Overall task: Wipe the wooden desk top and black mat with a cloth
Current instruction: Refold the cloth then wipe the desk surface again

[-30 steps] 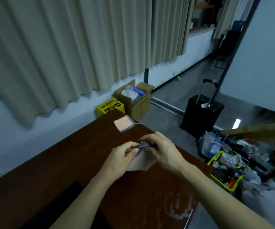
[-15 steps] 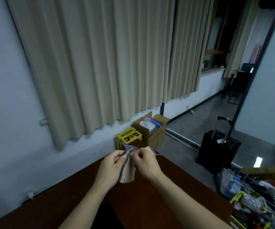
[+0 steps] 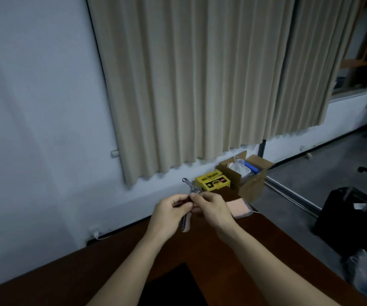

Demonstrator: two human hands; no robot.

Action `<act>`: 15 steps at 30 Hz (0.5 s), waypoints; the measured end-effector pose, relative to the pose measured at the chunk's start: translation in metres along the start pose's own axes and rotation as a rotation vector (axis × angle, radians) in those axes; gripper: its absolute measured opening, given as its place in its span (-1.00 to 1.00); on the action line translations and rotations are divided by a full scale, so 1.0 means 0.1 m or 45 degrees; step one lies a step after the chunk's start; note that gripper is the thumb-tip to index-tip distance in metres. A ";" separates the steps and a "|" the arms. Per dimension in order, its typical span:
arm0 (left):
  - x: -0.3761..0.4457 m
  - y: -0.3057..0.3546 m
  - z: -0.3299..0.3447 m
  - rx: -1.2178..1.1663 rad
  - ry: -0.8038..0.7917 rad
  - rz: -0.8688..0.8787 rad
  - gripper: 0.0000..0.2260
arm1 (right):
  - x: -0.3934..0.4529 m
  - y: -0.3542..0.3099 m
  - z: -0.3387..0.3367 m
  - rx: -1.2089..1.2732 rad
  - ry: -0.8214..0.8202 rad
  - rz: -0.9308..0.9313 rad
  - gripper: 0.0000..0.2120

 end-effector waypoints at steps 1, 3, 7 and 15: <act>0.01 -0.02 -0.01 -0.019 0.026 -0.011 -0.79 | 0.05 0.01 0.00 -0.006 -0.034 -0.018 -0.73; 0.03 -0.05 -0.04 -0.041 0.066 -0.043 -0.78 | 0.13 0.05 0.01 0.019 -0.115 -0.043 -0.75; 0.12 -0.08 -0.04 -0.057 0.166 -0.116 -0.80 | 0.28 0.09 0.01 0.047 -0.264 -0.029 -0.74; 0.23 -0.04 0.03 -0.073 0.346 -0.240 -0.92 | 0.59 0.21 -0.22 -0.085 -0.338 -0.046 -0.69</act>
Point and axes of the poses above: each hand's wrist, its own x-axis towards the middle knuckle, its own z-axis out of the palm, y = z × x, the point moved 3 cm from there along x, towards the middle knuckle, and after that the axes turned 14 degrees about -z, right-handed, at the moved point
